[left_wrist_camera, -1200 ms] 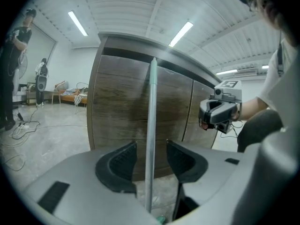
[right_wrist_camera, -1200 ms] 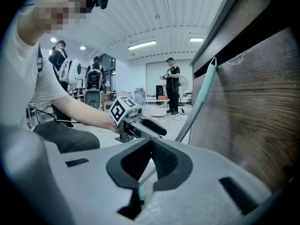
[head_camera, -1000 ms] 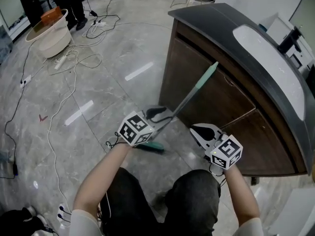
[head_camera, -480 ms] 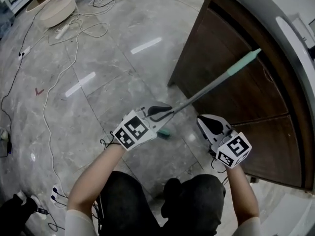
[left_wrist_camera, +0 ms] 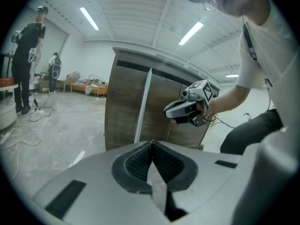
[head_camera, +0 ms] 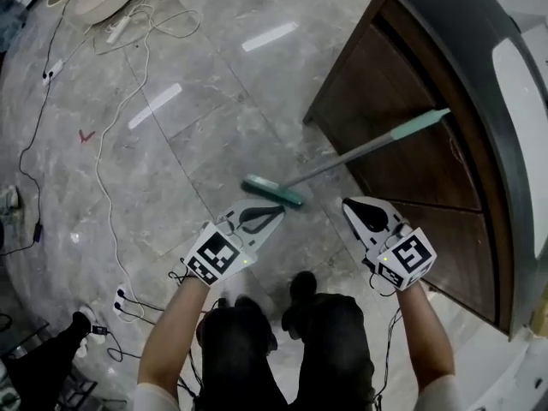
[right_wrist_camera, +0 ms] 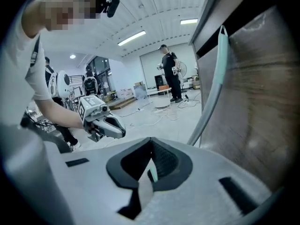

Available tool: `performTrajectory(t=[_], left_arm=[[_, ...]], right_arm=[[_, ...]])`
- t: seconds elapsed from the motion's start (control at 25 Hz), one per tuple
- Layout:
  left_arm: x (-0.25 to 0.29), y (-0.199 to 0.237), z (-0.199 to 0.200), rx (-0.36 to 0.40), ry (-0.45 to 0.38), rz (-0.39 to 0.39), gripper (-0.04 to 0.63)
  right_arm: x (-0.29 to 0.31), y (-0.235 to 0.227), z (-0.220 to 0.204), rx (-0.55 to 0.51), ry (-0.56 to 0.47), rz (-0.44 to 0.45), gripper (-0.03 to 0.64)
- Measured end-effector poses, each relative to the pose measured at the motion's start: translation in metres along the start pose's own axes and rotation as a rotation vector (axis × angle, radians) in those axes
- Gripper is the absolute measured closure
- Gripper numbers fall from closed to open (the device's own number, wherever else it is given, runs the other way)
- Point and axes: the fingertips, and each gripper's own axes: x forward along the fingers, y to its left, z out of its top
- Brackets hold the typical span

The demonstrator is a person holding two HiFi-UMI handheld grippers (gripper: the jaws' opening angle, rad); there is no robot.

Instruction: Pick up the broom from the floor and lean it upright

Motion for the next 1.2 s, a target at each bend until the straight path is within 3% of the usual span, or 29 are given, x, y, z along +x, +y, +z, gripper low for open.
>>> performTrajectory(t=[0.16, 0.68, 0.96, 1.2], left_arm=[[-0.034, -0.021, 0.044, 0.015, 0.023, 0.040, 0.584], [-0.173, -0.132, 0.240, -0.077, 0.077, 0.085, 0.584], [-0.260, -0.204, 0.357, -0.093, 0.049, 0.140, 0.584], [-0.337, -0.242, 0.410, -0.057, -0.023, 0.130, 0.584]], right_arm=[[-0.036, 0.014, 0.038, 0.062, 0.007, -0.028, 0.615], [-0.197, 0.108, 0.213, 0.104, 0.083, -0.061, 0.615], [-0.271, 0.183, 0.314, 0.100, 0.063, -0.081, 0.615], [-0.308, 0.239, 0.364, 0.095, -0.002, -0.163, 0.615]])
